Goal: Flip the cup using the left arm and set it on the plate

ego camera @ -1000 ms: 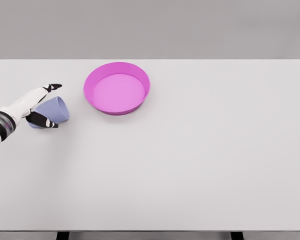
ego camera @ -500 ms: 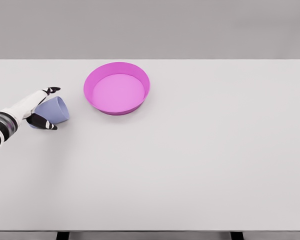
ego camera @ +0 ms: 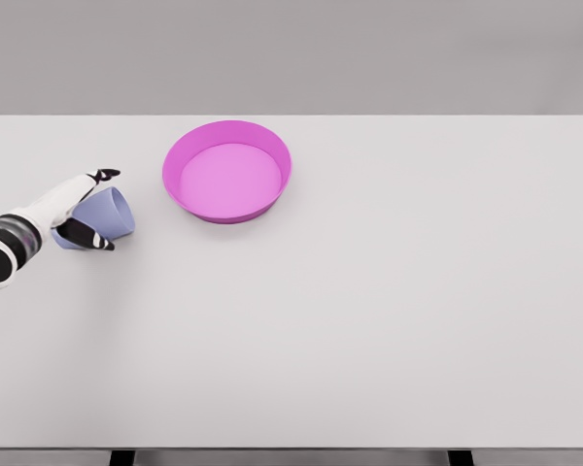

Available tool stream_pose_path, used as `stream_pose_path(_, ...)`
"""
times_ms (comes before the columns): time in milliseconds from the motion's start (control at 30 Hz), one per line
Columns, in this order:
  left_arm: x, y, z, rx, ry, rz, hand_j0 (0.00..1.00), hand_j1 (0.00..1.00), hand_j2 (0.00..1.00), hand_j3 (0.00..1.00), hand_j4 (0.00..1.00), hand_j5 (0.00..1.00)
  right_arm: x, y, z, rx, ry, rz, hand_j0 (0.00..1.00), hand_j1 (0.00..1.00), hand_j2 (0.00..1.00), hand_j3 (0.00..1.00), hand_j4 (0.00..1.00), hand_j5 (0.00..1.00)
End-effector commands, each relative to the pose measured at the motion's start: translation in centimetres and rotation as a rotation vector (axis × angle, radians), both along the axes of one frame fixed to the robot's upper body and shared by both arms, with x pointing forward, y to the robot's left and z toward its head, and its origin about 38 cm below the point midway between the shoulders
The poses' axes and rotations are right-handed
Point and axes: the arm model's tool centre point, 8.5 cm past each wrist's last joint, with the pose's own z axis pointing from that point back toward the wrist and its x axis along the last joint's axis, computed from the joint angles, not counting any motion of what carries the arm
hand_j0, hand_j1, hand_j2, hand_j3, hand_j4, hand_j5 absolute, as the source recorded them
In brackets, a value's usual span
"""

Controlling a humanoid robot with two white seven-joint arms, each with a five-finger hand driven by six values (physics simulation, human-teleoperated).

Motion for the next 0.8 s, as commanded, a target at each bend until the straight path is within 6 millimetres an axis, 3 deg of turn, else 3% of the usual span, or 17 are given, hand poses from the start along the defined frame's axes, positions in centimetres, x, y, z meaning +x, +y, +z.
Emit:
stream_pose_path(0,0.02,-0.13,-0.11,0.0,0.0,-0.002,1.0,1.0,1.0,1.0,1.0,1.0,0.0,0.0,0.0,0.0,0.0,0.0,1.0,1.0,1.0,1.0,1.0,1.0)
stream_pose_path(100,0.02,-0.19,-0.13,-0.001,0.0,-0.002,0.94,0.94,0.94,0.94,0.94,0.94,0.0,0.0,0.0,0.0,0.0,0.0,1.0,1.0,1.0,1.0,1.0,1.0)
stream_pose_path(133,-0.01,-0.19,-0.19,-0.001,0.001,-0.002,0.87,0.87,0.87,0.87,0.87,0.87,0.0,0.0,0.0,0.0,0.0,0.0,1.0,1.0,1.0,1.0,1.0,1.0)
stream_pose_path(300,-0.2,-0.14,-0.25,0.009,0.018,0.023,0.79,0.79,0.79,0.79,0.79,0.79,0.0,0.0,0.0,0.0,0.0,0.0,1.0,1.0,1.0,1.0,1.0,1.0)
stream_pose_path(367,-0.26,-0.32,0.0,0.007,0.015,0.018,0.7,0.7,0.7,0.7,0.7,0.7,0.0,0.0,0.0,0.0,0.0,0.0,1.0,1.0,1.0,1.0,1.0,1.0)
stream_pose_path(767,-0.12,-0.18,0.36,-0.01,0.01,0.024,0.69,0.69,0.69,0.69,0.69,0.69,0.0,0.0,0.0,0.0,0.0,0.0,1.0,1.0,1.0,1.0,1.0,1.0)
